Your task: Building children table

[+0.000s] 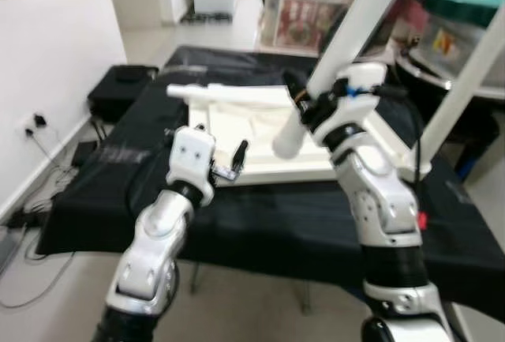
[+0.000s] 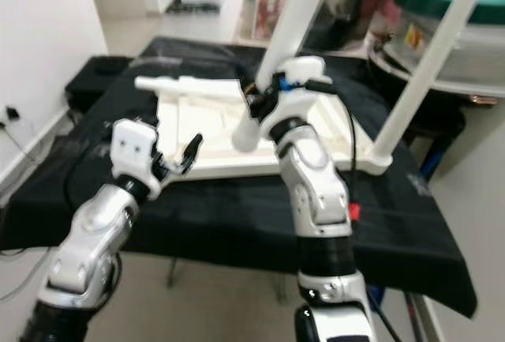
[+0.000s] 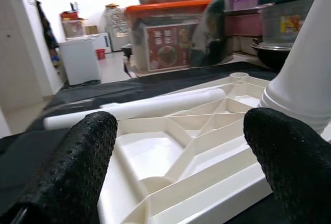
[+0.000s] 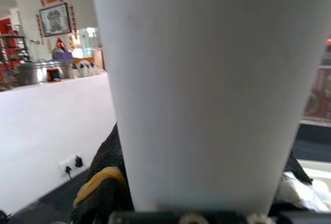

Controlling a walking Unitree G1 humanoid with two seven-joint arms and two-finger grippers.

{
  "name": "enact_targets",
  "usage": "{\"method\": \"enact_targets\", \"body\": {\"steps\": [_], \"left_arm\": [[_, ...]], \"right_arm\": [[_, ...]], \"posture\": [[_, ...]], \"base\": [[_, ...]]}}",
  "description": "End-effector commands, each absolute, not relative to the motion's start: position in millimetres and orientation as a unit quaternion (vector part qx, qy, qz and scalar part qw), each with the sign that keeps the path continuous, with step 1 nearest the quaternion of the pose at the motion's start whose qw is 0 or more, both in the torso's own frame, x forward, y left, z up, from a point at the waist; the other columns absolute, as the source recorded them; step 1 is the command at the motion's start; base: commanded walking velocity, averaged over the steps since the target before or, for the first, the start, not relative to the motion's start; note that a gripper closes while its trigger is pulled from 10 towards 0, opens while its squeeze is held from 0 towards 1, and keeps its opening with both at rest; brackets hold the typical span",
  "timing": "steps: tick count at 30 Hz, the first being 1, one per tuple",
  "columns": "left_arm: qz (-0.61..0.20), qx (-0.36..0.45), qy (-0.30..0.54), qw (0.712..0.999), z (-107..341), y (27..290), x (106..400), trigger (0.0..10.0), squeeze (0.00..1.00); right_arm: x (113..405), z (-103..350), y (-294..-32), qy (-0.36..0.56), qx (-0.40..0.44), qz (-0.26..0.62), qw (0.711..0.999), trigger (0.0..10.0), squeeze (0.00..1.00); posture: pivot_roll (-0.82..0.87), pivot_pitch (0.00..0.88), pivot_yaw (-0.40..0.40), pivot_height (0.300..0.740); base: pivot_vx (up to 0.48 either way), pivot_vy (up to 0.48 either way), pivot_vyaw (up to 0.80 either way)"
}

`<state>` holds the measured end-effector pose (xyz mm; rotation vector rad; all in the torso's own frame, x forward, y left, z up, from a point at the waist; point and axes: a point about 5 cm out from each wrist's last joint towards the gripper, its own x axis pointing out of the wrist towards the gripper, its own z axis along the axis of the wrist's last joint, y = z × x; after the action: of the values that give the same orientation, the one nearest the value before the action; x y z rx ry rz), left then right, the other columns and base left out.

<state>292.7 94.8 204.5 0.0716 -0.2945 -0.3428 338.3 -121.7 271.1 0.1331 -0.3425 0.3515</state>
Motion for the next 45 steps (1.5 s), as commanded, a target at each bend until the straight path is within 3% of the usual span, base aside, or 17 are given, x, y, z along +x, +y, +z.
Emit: {"method": "enact_targets", "body": {"steps": [1,21,35,45], "left_arm": [[-0.181,0.025,-0.146,0.972,206,88,289,10.0,0.0],[-0.191,0.005,-0.135,0.972,207,83,284,10.0,0.0],[-0.22,-0.006,-0.124,0.968,202,73,276,10.0,0.0],[-0.207,0.009,-0.14,0.968,208,78,280,10.0,0.0]], "right_arm": [[337,280,-126,-0.186,0.062,0.165,0.967,10.0,0.0],[341,276,-127,-0.178,0.025,0.135,0.974,10.0,0.0],[350,288,-138,-0.191,0.004,0.106,0.976,10.0,0.0],[349,286,-137,-0.193,0.028,0.106,0.975,10.0,0.0]], "posture": [[0.09,0.037,-0.053,0.74],[0.09,0.065,-0.047,0.74],[0.09,0.067,-0.046,0.74],[0.1,0.049,-0.053,0.74]], "base": [[0.0,0.0,0.0],[0.0,0.0,0.0],[0.0,0.0,0.76],[0.111,0.0,0.0]]}}
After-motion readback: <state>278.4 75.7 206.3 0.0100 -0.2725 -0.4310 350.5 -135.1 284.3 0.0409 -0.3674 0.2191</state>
